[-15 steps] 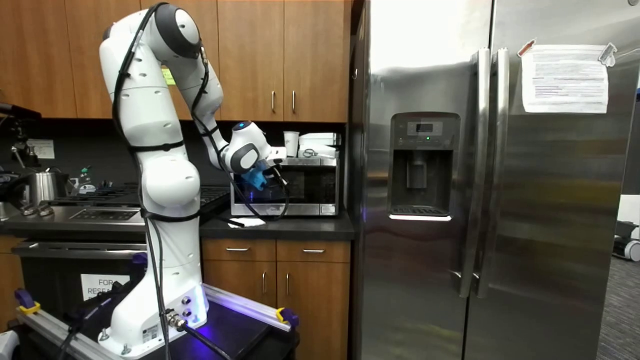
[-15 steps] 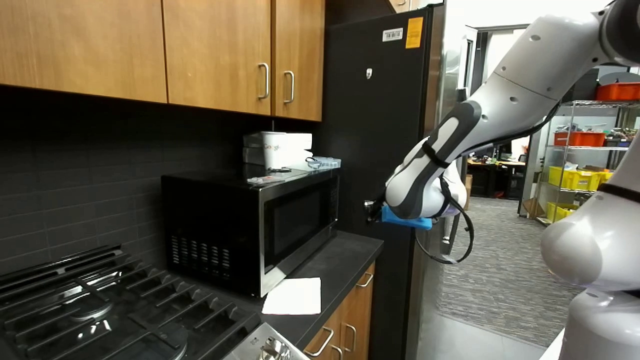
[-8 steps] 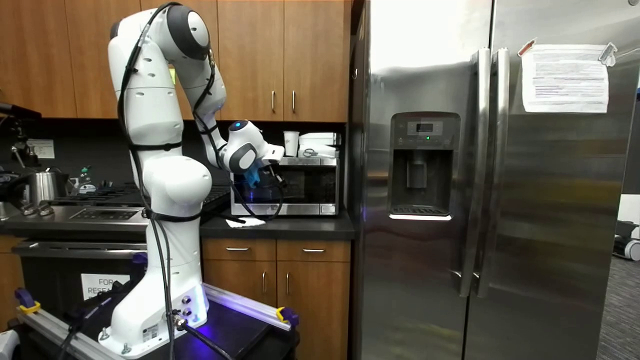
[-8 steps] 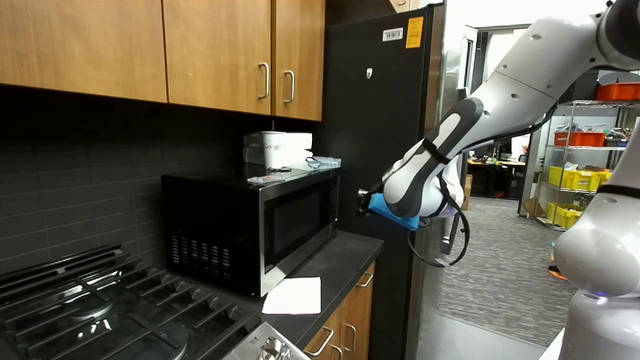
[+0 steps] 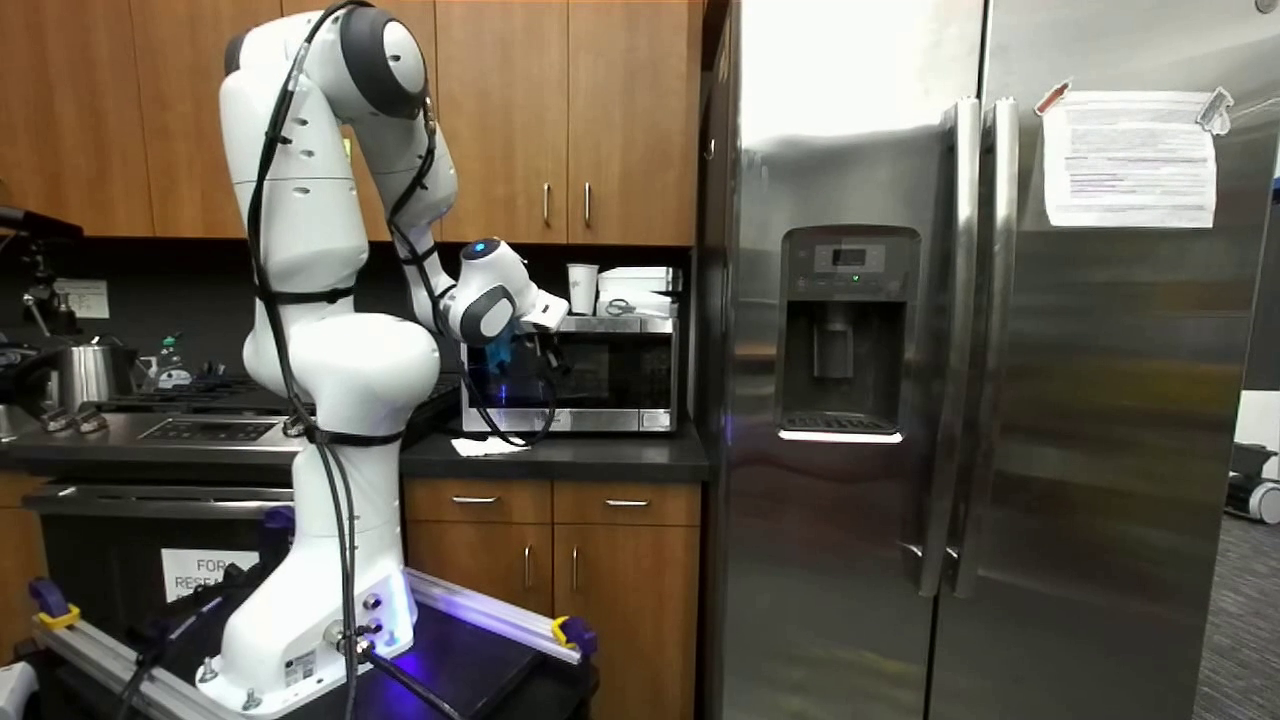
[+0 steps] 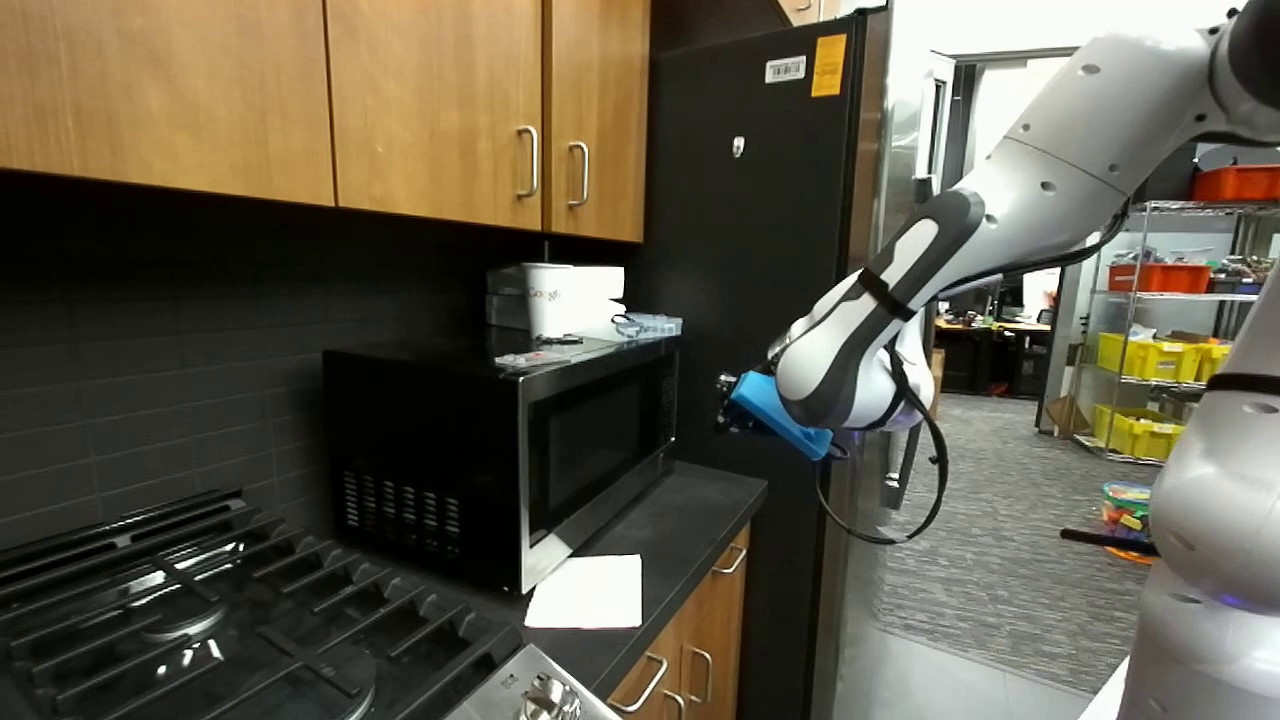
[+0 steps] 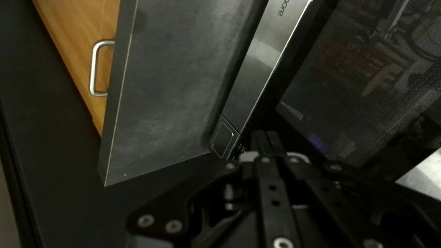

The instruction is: Press a button on the right side of the microwave

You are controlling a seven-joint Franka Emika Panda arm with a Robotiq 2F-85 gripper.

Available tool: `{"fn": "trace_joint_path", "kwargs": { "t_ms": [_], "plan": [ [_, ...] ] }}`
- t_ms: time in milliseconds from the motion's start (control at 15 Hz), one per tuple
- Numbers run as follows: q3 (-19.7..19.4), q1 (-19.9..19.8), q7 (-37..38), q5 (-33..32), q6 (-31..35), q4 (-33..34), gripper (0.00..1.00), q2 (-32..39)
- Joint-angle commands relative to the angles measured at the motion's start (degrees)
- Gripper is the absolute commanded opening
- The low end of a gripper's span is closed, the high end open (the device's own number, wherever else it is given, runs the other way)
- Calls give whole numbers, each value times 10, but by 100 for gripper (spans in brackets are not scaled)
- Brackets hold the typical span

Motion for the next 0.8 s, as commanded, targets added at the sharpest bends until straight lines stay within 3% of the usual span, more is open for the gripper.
{"fn": "trace_joint_path", "kwargs": {
  "t_ms": [0,333,733],
  "plan": [
    [-61,55,29,-27,-16,-3,0,-12],
    [-191,145,66,-119,-9,2,0,-17],
    [-386,254,118,-265,12,-8,0,-29]
  ]
}}
